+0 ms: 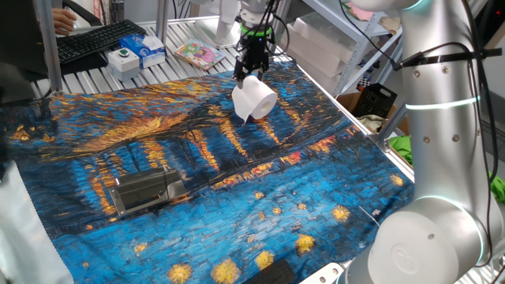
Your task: Put the toilet paper on its holder
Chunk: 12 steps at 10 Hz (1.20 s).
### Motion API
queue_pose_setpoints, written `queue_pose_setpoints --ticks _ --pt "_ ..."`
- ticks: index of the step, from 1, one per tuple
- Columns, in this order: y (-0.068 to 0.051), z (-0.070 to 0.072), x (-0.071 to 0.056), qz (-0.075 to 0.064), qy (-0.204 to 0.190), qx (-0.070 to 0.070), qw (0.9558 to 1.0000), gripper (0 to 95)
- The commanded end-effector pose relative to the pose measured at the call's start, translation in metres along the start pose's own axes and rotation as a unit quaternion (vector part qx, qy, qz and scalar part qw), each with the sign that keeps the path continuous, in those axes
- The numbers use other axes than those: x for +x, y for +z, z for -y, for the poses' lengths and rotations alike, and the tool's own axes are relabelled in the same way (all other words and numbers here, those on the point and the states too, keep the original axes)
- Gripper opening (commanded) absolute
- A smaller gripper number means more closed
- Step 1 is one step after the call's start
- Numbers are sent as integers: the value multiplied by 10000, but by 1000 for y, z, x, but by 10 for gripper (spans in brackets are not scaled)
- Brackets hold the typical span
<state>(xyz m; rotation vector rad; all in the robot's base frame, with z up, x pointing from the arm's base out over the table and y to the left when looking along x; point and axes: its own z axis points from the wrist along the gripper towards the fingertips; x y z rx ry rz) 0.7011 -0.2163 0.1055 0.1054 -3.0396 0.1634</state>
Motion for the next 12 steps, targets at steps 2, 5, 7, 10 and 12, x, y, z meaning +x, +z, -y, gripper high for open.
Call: queue_pose_setpoints --ticks 2,5,7,10,12 --pt "5 9 -3 6 0 6 10000 950" --pt "10 17 -4 -3 46 -10 10000 950" --pt "13 21 -5 -6 7 -22 10000 950" --pt "20 25 -6 -13 58 -55 10000 950" --pt "24 23 -5 -13 96 -71 9999 950"
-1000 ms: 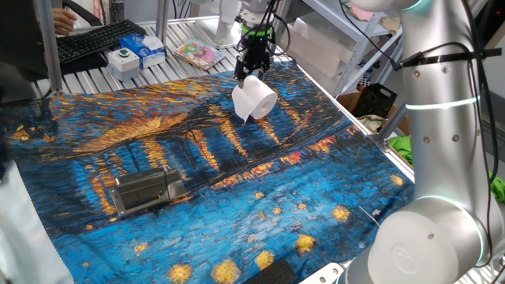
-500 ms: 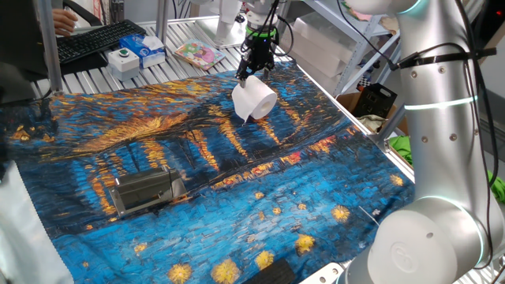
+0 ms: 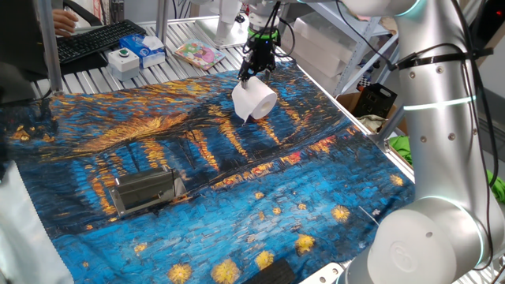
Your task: Put the toilet paper on its holder
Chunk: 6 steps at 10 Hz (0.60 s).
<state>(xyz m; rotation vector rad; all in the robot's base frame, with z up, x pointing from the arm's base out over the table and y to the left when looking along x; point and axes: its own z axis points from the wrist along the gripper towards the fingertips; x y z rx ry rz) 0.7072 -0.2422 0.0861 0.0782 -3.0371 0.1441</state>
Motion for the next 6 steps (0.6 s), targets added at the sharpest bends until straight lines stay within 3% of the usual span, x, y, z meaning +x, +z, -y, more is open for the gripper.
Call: queue_pose_setpoints --ticks 1,6 --pt "7 -2 2 14 20 -32 10000 950" --pt "24 -3 1 27 66 -142 9999 950"
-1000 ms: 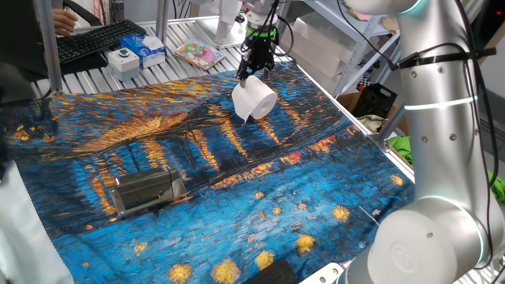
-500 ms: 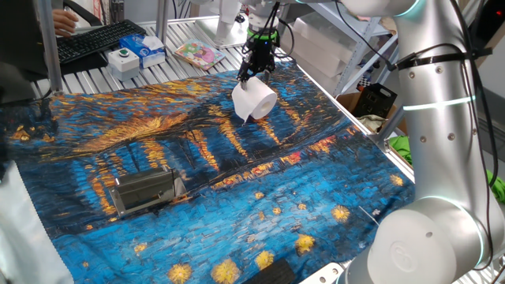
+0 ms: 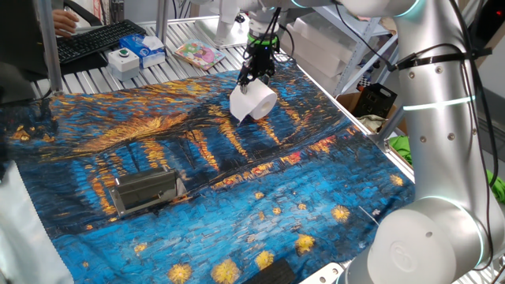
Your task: Put the toilet paper on its holder
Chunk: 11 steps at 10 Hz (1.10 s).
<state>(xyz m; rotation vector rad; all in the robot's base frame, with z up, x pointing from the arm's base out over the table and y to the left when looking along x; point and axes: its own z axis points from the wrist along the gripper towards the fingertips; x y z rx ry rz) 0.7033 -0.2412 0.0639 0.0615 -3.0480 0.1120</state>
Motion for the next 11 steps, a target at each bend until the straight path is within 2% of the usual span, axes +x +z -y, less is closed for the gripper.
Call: queue_pose_setpoints --ticks 1,4,9,10,11 --pt "3 -1 -1 -20 22 -59 10000 950" --pt "5 -3 0 -43 69 -120 9999 950" --pt "8 -5 1 -49 157 -130 9998 950" --pt "8 -5 1 -38 110 -130 9998 760" --pt "8 -5 1 -3 9 -127 9999 380"
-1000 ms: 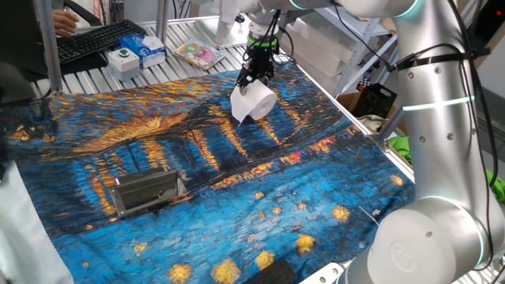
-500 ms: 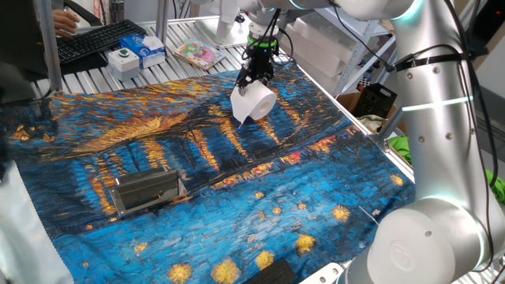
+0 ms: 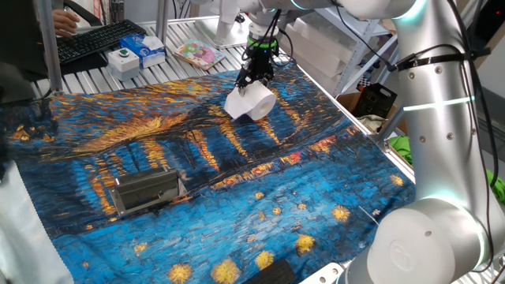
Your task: Put the toilet paper on its holder
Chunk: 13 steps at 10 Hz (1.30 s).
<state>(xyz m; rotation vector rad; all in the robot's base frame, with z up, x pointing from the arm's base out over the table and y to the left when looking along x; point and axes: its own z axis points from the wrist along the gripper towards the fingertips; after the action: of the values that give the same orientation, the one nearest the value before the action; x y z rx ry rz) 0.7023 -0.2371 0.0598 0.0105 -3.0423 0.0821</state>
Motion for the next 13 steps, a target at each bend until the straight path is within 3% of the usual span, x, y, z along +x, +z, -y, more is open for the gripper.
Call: queue_pose_setpoints --ticks 1,7,11,13 --pt "4 0 0 43 -153 -11 9999 0" --pt "3 -2 0 11 -158 -16 9999 0" --pt "-8 -10 3 -176 -131 9 9998 0" --pt "-8 -11 4 -175 -127 -91 9997 0"
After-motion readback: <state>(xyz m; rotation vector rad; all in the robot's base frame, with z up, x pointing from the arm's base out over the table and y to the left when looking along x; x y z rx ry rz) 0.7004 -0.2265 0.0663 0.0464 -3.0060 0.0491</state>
